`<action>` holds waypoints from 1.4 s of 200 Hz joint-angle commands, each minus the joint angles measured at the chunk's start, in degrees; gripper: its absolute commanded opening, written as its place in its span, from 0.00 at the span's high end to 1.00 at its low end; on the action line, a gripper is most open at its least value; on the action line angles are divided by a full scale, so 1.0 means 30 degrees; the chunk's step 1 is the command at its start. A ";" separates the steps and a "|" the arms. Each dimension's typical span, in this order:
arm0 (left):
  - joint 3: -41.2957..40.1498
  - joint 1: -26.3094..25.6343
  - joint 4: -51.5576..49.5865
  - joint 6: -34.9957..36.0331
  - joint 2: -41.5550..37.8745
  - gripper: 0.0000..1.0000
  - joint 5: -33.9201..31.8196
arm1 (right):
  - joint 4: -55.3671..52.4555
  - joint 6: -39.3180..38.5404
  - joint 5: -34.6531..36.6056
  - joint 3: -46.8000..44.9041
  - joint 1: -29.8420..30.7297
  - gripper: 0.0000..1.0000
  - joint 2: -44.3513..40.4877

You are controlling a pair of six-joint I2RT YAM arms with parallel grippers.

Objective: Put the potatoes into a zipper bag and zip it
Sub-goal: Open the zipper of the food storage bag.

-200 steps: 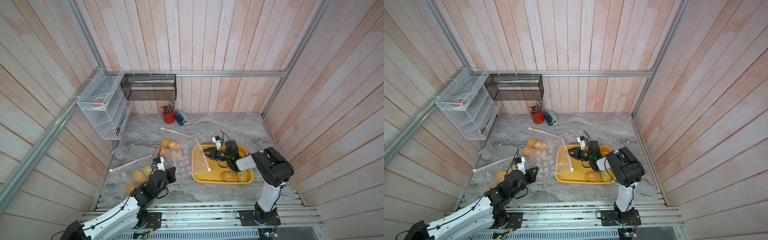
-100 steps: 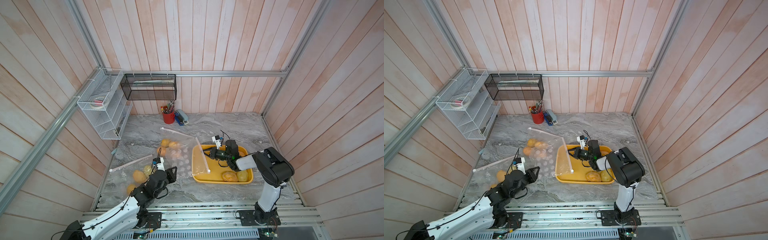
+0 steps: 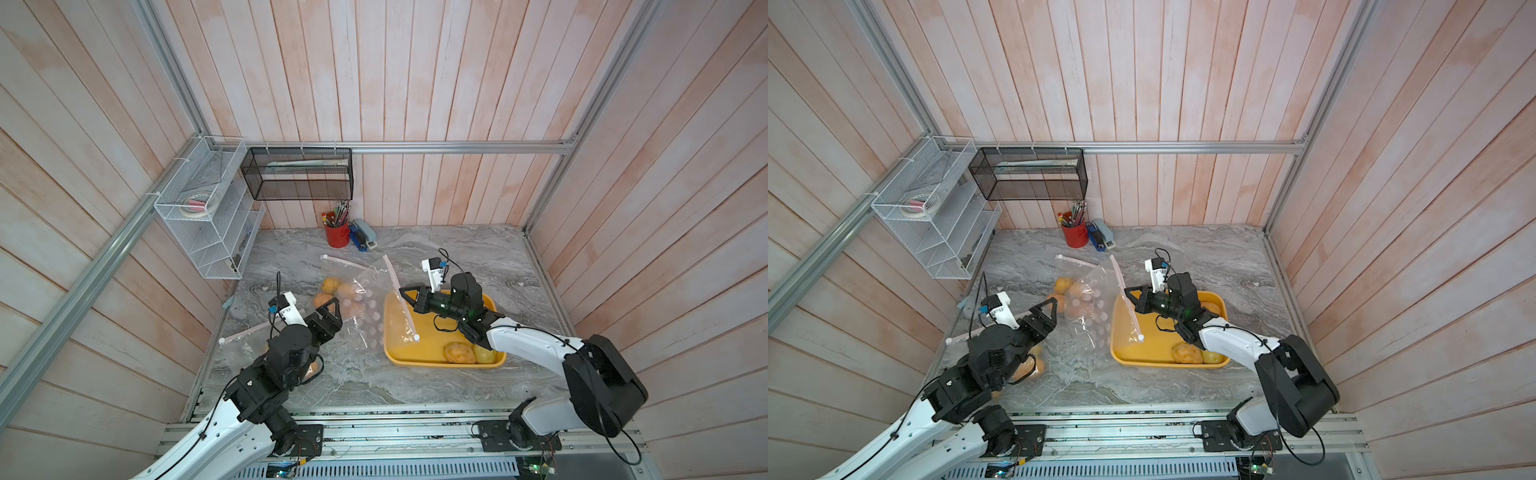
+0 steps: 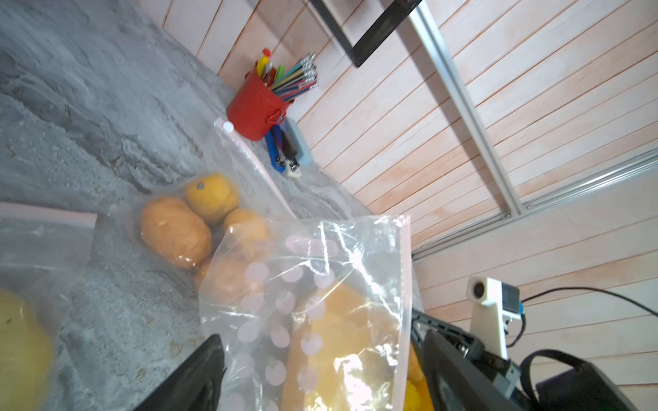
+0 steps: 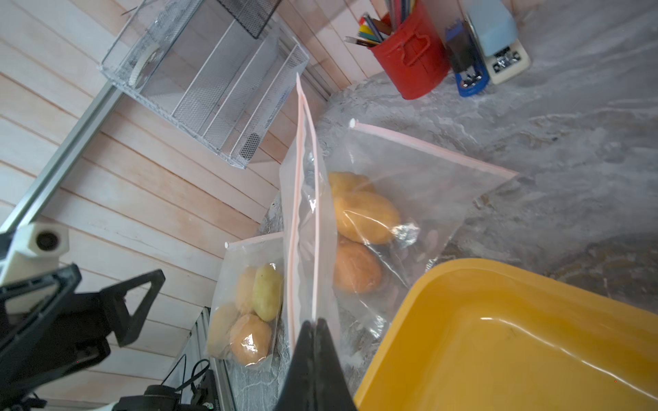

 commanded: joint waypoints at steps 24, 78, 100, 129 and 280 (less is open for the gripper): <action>0.2349 -0.0715 0.0651 0.2125 0.4218 0.11 0.1752 | -0.2869 -0.1710 0.4467 0.0866 0.2478 1.00 -0.1154; 0.3962 -0.2455 0.2718 0.2860 0.9193 0.11 0.2269 | -0.2279 -0.1616 0.3998 0.1003 0.2935 1.00 -0.0720; 0.4241 -0.2628 0.3248 0.3071 1.0149 0.11 0.2380 | -0.1761 -0.1548 0.3529 0.0885 0.3019 1.00 -0.0803; 0.4538 -0.2631 0.3466 0.3275 1.0845 0.13 0.2294 | -0.1385 -0.1527 0.3077 0.0806 0.3161 1.00 -0.0879; 0.3941 -0.2628 0.3216 0.2338 1.0940 0.69 0.1281 | -0.0810 -0.1294 0.3528 -0.0082 0.3246 1.00 -0.1685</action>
